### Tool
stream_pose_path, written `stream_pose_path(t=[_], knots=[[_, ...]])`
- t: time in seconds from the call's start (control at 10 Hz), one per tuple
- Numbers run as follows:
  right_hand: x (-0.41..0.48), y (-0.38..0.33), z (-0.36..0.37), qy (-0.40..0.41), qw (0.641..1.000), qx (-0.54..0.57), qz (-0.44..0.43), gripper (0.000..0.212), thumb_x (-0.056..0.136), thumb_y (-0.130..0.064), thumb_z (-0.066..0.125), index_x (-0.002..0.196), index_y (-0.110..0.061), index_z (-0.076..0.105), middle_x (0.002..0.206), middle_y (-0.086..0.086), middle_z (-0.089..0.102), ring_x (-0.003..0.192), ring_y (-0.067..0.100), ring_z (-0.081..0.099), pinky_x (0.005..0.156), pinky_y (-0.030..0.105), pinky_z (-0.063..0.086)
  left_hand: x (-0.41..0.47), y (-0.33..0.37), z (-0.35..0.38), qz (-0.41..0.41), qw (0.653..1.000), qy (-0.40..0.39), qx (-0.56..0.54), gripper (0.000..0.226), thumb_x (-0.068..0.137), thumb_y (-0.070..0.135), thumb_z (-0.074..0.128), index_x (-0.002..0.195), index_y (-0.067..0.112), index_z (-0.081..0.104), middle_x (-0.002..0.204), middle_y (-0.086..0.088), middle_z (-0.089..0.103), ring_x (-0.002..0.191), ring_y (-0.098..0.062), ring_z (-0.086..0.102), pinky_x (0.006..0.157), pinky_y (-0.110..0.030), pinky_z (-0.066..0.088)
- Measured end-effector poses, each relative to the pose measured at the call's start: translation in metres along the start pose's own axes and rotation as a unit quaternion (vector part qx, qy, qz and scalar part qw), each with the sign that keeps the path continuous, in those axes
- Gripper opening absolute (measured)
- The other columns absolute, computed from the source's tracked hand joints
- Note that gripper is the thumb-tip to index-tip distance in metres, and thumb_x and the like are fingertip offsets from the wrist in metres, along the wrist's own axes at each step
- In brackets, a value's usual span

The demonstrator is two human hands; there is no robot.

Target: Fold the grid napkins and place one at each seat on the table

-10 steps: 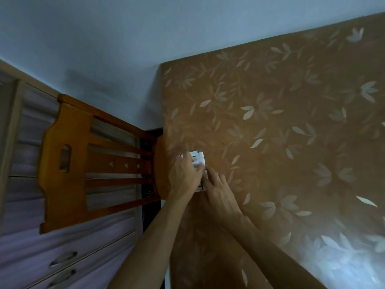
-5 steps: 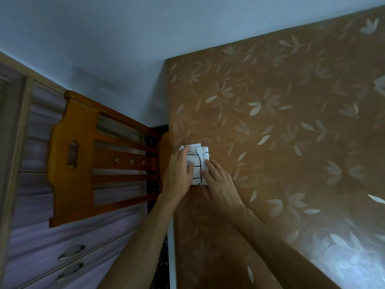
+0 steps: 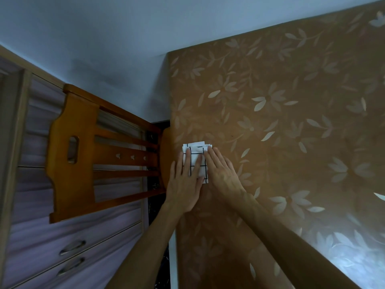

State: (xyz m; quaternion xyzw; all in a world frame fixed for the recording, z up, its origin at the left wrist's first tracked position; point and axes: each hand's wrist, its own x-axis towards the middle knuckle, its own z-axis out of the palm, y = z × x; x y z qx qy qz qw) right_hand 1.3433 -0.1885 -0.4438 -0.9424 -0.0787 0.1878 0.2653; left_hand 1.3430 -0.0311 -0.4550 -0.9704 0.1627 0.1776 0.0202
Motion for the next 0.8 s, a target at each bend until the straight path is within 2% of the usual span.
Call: stream_pose_path(t=[0.1,0.2,0.3,0.4,0.5,0.6,0.7,0.8], knots=[[-0.001,-0.004,0.003,0.062,0.998,-0.023,-0.011,0.066,0.095,-0.036,0.023,0.149,-0.001,0.038,0.158,0.018,0.033,0.147,0.032,0.032,0.113,0.044,0.035,-0.003,-0.001,-0.001,-0.001,1.000,-0.004,0.000,0.070,0.101,0.053,0.012,0.161,0.017,0.003,0.169,-0.008,-0.002,0.156,-0.026,-0.001,0.125,-0.052,0.009],[0.001,-0.005,0.010,0.042,0.996,-0.067,-0.048,0.057,0.105,-0.037,0.022,0.141,-0.004,0.051,0.151,0.015,0.047,0.141,0.029,0.043,0.109,0.048,0.045,-0.004,0.000,-0.002,-0.003,1.000,-0.002,-0.002,0.069,0.100,0.048,0.010,0.160,0.015,0.001,0.169,-0.006,-0.005,0.156,-0.022,-0.005,0.125,-0.052,0.012],[0.003,0.001,0.016,0.011,0.994,-0.109,-0.028,0.074,0.106,-0.047,0.001,0.142,-0.005,0.050,0.152,0.012,0.046,0.142,0.027,0.043,0.111,0.052,0.041,-0.004,0.000,-0.003,-0.021,0.999,-0.019,-0.022,0.072,0.098,0.052,0.006,0.159,0.015,-0.004,0.168,-0.008,-0.010,0.156,-0.022,-0.008,0.125,-0.051,0.011],[0.005,0.005,0.015,0.010,0.991,-0.135,-0.006,0.066,0.101,-0.048,0.018,0.147,-0.007,0.043,0.157,0.009,0.040,0.146,0.026,0.036,0.116,0.052,0.031,-0.003,-0.002,-0.006,-0.030,0.999,-0.039,-0.008,0.081,0.093,0.064,0.001,0.160,0.019,-0.007,0.168,-0.008,-0.014,0.156,-0.027,-0.007,0.125,-0.052,0.007],[0.005,0.005,0.017,0.010,0.987,-0.160,0.000,0.059,0.099,-0.041,0.033,0.148,-0.008,0.042,0.157,0.009,0.039,0.145,0.028,0.037,0.116,0.053,0.029,-0.006,-0.003,-0.009,-0.048,0.998,-0.051,-0.003,0.087,0.088,0.072,0.002,0.160,0.023,-0.005,0.169,-0.008,-0.008,0.155,-0.032,-0.001,0.123,-0.054,0.005],[0.006,-0.003,0.006,0.002,0.988,-0.153,0.015,0.059,0.095,-0.032,0.058,0.145,-0.004,0.045,0.155,0.013,0.042,0.143,0.032,0.040,0.115,0.053,0.033,-0.015,0.000,-0.020,-0.070,0.995,-0.067,-0.005,0.089,0.089,0.073,0.003,0.160,0.019,-0.004,0.169,-0.012,-0.005,0.155,-0.032,-0.001,0.124,-0.053,0.007],[-0.001,-0.013,-0.015,-0.033,0.992,-0.122,-0.006,0.053,0.107,-0.028,0.036,0.154,-0.006,0.026,0.165,0.012,0.017,0.153,0.030,0.013,0.123,0.046,0.013,-0.035,-0.002,-0.034,-0.075,0.994,-0.072,-0.031,0.078,0.102,0.058,0.028,0.159,0.018,-0.007,0.168,-0.014,-0.007,0.155,-0.032,0.000,0.125,-0.050,0.010],[-0.016,-0.022,-0.033,-0.033,0.997,-0.063,-0.014,0.043,0.106,-0.023,0.035,0.148,-0.011,0.039,0.162,0.008,0.029,0.148,0.029,0.029,0.116,0.043,0.028,-0.054,-0.006,-0.057,-0.103,0.990,-0.065,-0.069,0.075,0.102,0.041,0.046,0.159,0.016,0.005,0.164,-0.018,0.015,0.148,-0.033,0.027,0.118,-0.046,0.029]])
